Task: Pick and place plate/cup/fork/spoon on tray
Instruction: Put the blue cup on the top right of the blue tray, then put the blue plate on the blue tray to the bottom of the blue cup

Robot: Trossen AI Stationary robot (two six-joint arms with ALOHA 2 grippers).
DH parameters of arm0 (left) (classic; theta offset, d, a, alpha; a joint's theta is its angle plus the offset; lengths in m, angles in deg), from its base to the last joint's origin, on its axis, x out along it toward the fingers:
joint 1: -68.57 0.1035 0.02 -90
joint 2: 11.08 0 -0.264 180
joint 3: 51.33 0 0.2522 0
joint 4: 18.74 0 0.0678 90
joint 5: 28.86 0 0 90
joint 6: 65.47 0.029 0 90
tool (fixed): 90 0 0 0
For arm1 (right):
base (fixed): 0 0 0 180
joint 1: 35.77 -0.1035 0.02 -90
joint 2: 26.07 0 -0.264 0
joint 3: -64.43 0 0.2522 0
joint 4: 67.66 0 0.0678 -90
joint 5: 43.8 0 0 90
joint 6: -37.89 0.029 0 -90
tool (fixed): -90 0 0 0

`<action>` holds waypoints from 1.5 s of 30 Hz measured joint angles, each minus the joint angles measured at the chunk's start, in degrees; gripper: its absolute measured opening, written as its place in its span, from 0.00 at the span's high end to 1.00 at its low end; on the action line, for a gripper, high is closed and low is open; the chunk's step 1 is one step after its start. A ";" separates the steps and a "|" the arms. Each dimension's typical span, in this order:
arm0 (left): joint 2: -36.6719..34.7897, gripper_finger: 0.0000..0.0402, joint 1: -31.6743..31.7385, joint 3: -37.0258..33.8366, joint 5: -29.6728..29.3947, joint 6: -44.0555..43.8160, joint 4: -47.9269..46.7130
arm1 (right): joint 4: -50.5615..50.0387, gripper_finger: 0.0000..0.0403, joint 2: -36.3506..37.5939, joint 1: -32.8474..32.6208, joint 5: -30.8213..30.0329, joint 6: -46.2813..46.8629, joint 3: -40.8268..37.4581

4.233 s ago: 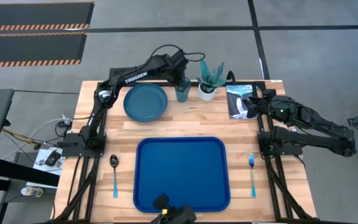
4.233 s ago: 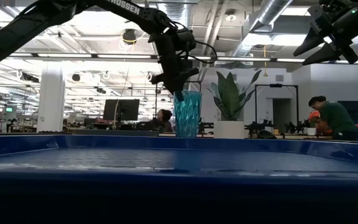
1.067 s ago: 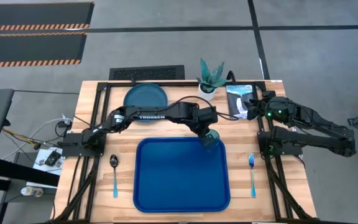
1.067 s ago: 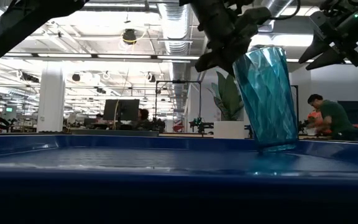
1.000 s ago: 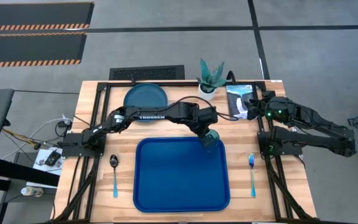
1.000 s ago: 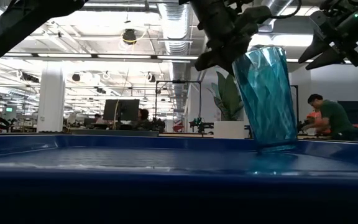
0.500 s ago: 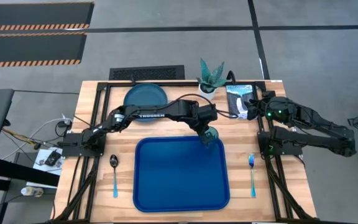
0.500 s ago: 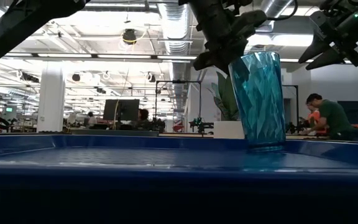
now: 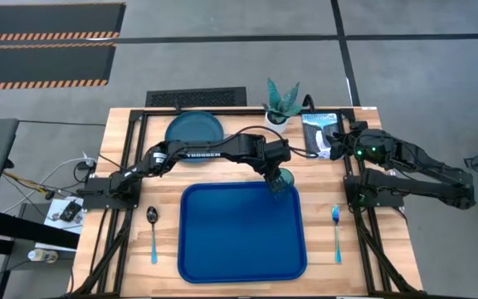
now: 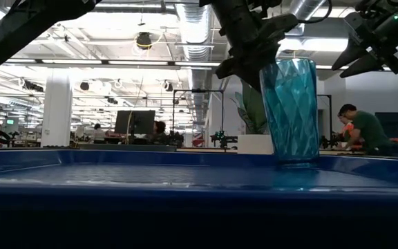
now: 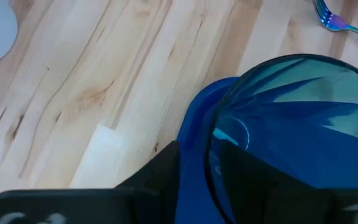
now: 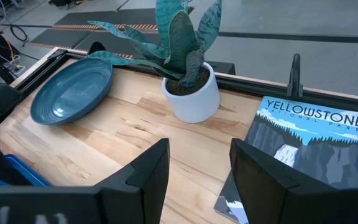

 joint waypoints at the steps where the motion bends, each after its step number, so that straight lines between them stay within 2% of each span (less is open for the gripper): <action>1: 0.00 0.73 0.00 0.00 0.00 0.00 0.02 | 0.01 0.52 0.00 -0.01 -0.01 0.00 0.00; 14: 0.00 0.57 0.00 0.02 1.55 -0.33 0.07 | 0.01 0.51 0.00 -0.01 -0.08 0.00 0.00; 29: -0.94 0.44 0.18 0.07 2.79 -0.57 -0.31 | -0.01 0.51 0.00 -0.01 -0.06 0.00 0.00; 41: -10.05 0.43 1.21 0.11 -1.25 -3.61 0.41 | -0.04 0.51 0.00 0.05 -0.05 0.02 0.02; 45: -15.81 0.44 2.35 0.14 -11.47 -4.62 -6.58 | -0.01 0.51 -0.02 0.05 -0.06 0.02 0.02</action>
